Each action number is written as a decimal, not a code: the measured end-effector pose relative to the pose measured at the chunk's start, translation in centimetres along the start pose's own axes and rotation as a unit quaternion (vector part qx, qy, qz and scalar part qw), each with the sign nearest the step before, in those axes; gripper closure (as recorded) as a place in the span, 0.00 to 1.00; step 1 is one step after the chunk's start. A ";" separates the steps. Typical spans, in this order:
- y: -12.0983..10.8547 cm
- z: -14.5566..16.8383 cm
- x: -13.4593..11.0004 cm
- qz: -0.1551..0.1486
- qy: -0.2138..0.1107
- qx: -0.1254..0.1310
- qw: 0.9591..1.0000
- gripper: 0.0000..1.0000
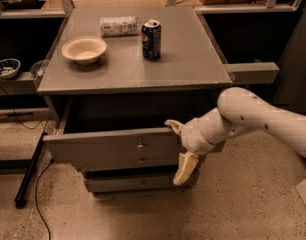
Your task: Open top drawer
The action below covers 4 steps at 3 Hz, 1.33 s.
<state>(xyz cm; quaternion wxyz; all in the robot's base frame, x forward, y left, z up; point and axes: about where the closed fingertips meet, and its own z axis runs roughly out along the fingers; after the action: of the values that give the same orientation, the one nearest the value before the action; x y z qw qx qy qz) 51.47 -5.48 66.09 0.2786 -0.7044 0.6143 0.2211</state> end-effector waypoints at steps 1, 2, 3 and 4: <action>3.9 -1.5 -0.2 -0.012 -0.054 0.001 0.998 0.00; 4.6 -1.0 0.3 -0.007 -0.057 -0.002 0.998 0.00; 5.7 -1.1 0.5 -0.003 -0.057 -0.007 0.998 0.00; 5.6 -1.3 0.2 -0.004 -0.058 -0.006 0.998 0.00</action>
Offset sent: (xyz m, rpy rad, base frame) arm -0.0337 -0.0064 0.0058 0.0900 0.0015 0.0307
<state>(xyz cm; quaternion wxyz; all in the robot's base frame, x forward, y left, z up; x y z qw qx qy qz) 45.90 -7.05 66.27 0.3098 -0.6944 0.5932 0.2643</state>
